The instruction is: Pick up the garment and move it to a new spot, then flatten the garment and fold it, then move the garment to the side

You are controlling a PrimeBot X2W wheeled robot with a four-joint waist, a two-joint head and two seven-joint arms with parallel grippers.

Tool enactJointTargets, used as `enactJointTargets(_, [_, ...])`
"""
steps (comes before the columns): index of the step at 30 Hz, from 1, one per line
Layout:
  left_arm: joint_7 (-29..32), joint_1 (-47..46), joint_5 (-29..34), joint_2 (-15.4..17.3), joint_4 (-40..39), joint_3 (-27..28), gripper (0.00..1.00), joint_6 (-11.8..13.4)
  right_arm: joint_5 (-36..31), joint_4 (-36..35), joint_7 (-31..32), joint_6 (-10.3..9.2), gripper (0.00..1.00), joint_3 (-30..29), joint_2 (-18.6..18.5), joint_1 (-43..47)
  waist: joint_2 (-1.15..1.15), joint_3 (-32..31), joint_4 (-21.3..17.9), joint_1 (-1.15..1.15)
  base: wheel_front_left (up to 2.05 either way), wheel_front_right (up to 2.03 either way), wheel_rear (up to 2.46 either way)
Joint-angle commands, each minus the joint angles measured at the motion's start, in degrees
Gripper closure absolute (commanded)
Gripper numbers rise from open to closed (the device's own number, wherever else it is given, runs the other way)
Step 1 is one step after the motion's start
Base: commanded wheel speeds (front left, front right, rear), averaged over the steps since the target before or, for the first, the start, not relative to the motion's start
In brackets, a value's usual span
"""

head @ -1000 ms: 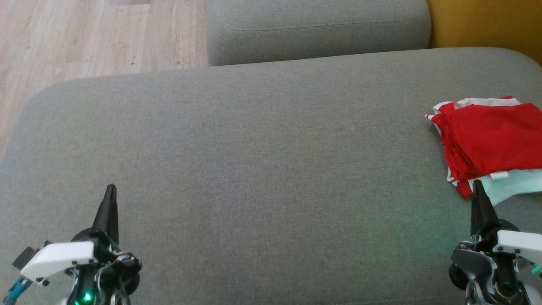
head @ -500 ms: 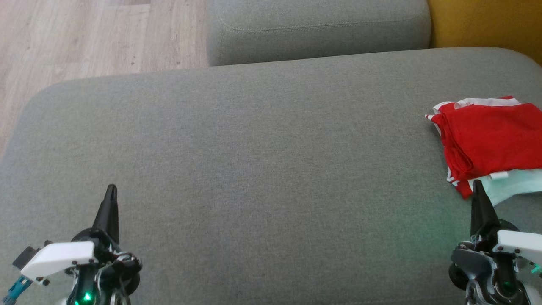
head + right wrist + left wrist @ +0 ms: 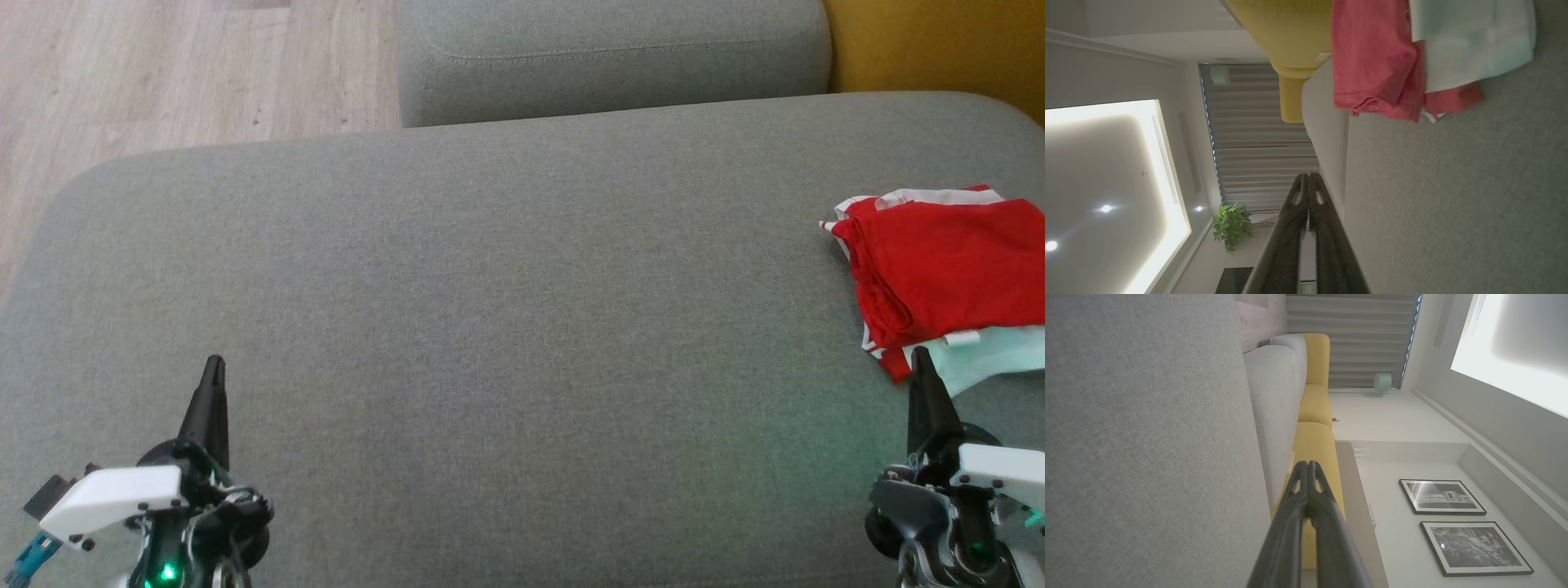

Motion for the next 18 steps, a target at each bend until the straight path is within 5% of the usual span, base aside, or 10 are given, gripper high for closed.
enactJointTargets(1, [0.3, -3.2, 0.5, 0.4, -1.7, 2.0, 1.00, -0.4, 0.4, -2.3, 0.4, -0.04, 1.00, 1.1, -0.3, -3.1, 0.00, 0.0, 0.0, 0.00, 0.00, 0.00, 0.00])
enactJointTargets(18, [0.3, -3.2, 0.6, 0.4, -1.7, 2.1, 1.00, -0.4, 0.4, -2.3, 0.4, -0.04, 1.00, 1.1, -0.3, -3.1, 0.00, 0.0, 0.0, 0.00, 0.00, 0.00, 0.00])
